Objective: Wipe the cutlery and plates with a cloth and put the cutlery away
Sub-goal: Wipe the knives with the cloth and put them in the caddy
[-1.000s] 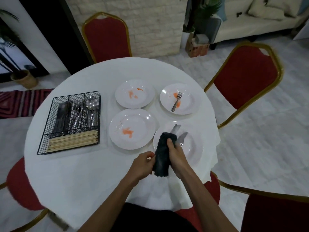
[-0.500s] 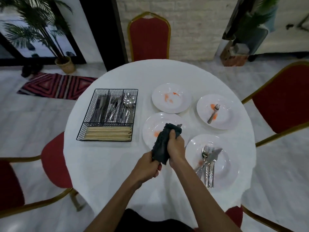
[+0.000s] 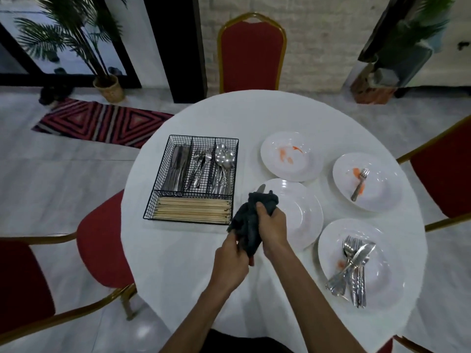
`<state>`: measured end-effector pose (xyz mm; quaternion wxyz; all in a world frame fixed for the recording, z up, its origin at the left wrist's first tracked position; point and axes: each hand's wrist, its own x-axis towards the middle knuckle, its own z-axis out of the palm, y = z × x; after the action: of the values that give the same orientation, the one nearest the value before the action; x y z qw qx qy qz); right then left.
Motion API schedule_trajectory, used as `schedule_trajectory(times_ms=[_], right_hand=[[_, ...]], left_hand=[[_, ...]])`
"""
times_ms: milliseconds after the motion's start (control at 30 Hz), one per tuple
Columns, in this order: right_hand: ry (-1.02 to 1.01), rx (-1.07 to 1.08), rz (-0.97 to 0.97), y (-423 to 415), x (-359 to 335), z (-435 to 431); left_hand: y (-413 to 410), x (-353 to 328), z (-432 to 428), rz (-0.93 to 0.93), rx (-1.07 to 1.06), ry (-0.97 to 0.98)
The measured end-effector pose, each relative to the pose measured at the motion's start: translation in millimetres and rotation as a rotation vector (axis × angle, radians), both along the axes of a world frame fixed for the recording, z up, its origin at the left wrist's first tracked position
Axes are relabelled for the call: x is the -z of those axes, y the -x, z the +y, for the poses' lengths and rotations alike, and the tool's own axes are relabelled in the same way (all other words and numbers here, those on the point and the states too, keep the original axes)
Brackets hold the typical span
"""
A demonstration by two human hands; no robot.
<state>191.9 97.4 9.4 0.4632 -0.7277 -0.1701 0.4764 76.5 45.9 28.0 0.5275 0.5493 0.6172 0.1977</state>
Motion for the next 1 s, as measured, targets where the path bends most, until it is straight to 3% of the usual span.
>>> schedule_trajectory(times_ms=[133, 233, 367, 467, 633, 767, 1000], right_hand=[[0.095, -0.038, -0.331, -14.6, 4.3, 24.2], [0.125, 0.051, -0.438, -30.1, 4.5, 40.0], [0.097, 0.148, -0.370, -33.8, 2.6, 59.9], [0.027, -0.065, -0.317, 14.5, 5.0, 65.8], [0.019, -0.290, -0.232, 70.9, 19.9, 56.4], [0.061, -0.328, -0.246, 76.0, 32.6, 49.1], [0.059, -0.250, -0.202, 63.1, 37.3, 50.4]], left_hand=[[18.7, 3.2, 13.6, 0.000, 0.074, 0.011], [44.8, 5.0, 19.4, 0.049, 0.093, -0.004], [84.0, 16.3, 46.7, 0.041, -0.154, 0.001], [94.5, 25.3, 94.5, 0.037, -0.334, -0.031], [110.8, 35.4, 176.1, 0.121, -0.433, -0.088], [127.5, 61.1, 217.7, 0.253, -0.435, -0.063], [130.7, 71.0, 249.9, 0.475, -0.206, -0.073]])
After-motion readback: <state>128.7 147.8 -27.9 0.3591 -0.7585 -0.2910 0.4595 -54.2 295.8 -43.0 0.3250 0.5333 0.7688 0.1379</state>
